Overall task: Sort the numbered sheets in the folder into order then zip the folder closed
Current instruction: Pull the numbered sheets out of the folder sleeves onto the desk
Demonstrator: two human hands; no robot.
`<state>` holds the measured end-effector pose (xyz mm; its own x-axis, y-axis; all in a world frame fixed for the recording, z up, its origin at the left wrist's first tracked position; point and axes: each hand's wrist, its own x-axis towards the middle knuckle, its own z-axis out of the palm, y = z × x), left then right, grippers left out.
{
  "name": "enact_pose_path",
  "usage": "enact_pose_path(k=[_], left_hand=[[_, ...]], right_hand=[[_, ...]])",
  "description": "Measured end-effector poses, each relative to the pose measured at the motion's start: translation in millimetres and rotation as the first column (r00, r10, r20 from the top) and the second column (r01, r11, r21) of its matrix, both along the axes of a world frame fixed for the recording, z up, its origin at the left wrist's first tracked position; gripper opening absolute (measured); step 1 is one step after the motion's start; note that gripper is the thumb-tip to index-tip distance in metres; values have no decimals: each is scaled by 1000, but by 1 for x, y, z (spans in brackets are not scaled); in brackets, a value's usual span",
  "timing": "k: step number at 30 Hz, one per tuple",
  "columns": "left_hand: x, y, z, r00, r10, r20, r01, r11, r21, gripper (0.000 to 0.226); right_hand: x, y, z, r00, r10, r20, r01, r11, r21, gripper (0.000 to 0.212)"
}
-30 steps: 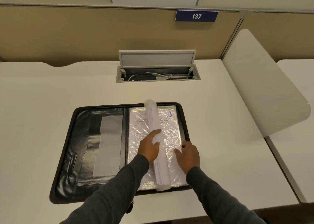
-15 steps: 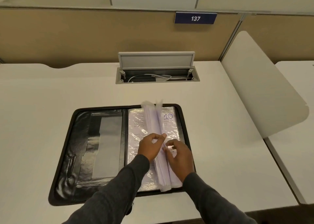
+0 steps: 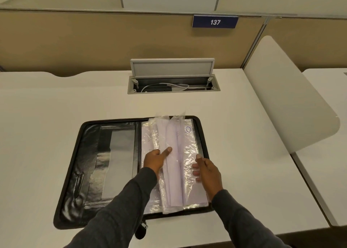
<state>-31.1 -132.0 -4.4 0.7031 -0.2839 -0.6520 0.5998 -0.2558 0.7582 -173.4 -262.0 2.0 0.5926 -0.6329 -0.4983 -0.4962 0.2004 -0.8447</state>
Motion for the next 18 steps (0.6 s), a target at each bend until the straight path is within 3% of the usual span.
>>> enact_pose_path(k=[3,6,16,18], left_hand=[[-1,3,-1,991,76,-111,-85,993,-80,29],[0,6,-6,987,99,-126,-110,990,-91,33],[-1,4,-2,981,154,-117,-161,986,-51,42],[-2,4,1,982,155,-104,-162,985,-64,53]], right_hand=[[1,-2,0,999,3,-41,-2,1000,16,52],[1,-2,-5,998,-11,-64,10,1000,-11,57],[-3,-2,-8,999,3,-48,-13,977,-212,32],[-2,-3,-10,999,11,-42,-23,954,-298,29]])
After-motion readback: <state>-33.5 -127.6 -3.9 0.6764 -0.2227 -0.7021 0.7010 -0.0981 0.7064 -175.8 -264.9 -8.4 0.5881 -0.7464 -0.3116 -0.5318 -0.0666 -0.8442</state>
